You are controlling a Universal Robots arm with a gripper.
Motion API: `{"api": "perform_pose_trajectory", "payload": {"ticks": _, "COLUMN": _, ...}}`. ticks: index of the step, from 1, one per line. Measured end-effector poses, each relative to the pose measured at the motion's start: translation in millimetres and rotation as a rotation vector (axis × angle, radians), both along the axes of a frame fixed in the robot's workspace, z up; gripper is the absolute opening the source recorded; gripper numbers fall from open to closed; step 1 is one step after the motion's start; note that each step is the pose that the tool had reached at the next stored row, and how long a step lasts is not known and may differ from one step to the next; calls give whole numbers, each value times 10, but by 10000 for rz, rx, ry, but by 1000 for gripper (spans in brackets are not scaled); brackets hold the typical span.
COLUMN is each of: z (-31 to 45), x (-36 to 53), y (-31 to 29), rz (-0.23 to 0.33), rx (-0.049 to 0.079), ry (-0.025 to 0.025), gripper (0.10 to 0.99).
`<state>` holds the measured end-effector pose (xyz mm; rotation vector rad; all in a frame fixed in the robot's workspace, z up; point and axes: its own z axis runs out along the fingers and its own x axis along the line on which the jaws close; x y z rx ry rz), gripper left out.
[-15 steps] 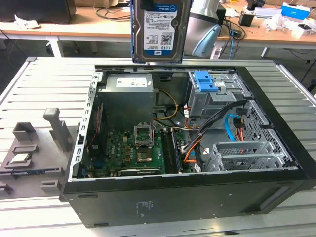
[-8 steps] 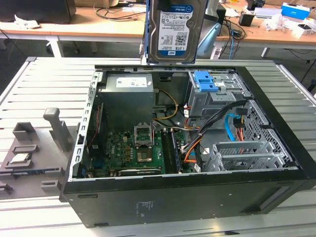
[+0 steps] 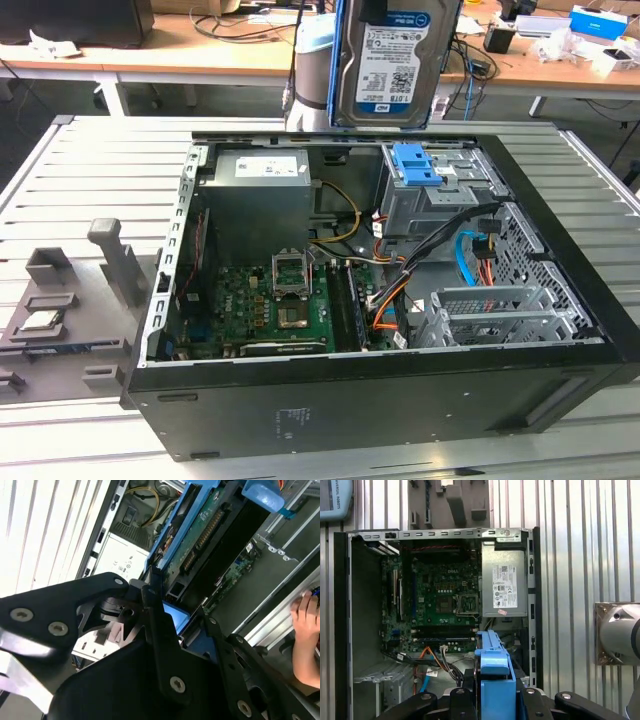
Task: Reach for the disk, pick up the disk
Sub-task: 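Pick up the disk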
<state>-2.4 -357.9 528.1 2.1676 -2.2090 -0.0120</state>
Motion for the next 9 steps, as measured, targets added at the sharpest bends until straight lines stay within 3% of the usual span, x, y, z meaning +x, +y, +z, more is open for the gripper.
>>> {"api": "perform_pose_trajectory", "payload": {"ticks": 9, "z": 0, "x": 330, "y": 0, "rz": 0, "rx": 0, "ry": 1, "gripper": 369}}
